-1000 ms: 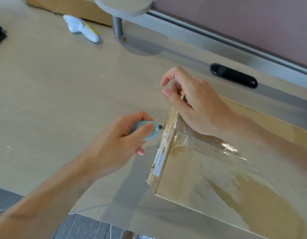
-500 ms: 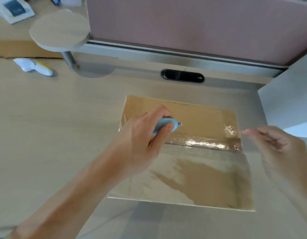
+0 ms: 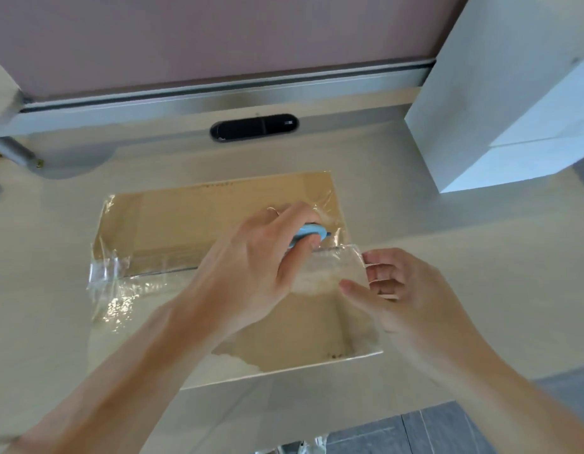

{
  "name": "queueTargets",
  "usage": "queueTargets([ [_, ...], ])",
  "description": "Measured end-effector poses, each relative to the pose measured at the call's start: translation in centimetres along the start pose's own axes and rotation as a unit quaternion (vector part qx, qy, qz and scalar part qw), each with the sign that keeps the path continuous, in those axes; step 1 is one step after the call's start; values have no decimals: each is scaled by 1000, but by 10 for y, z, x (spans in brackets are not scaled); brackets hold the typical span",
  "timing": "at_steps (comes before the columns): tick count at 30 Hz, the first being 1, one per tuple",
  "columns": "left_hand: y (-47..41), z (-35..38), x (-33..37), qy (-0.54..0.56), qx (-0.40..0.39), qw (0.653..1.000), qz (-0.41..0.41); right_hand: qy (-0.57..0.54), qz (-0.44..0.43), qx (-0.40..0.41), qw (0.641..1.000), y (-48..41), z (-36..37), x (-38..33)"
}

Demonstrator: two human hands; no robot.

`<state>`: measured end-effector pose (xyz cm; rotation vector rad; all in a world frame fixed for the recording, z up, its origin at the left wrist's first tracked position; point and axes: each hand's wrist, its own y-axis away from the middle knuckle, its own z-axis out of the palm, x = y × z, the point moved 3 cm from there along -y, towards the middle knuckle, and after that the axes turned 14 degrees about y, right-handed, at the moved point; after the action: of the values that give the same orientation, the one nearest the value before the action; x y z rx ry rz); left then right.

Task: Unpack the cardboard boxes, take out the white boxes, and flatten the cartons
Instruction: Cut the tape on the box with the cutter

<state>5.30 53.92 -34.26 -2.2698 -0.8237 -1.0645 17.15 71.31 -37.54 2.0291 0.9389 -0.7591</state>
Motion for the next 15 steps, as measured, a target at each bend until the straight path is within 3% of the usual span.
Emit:
queueTargets([
  [8, -20, 16, 5, -14, -66, 998, 4, -50, 25, 5, 998, -14, 1, 0],
  [15, -27, 18, 6, -17, -73, 997, -2, -53, 18, 16, 998, -17, 3, 5],
])
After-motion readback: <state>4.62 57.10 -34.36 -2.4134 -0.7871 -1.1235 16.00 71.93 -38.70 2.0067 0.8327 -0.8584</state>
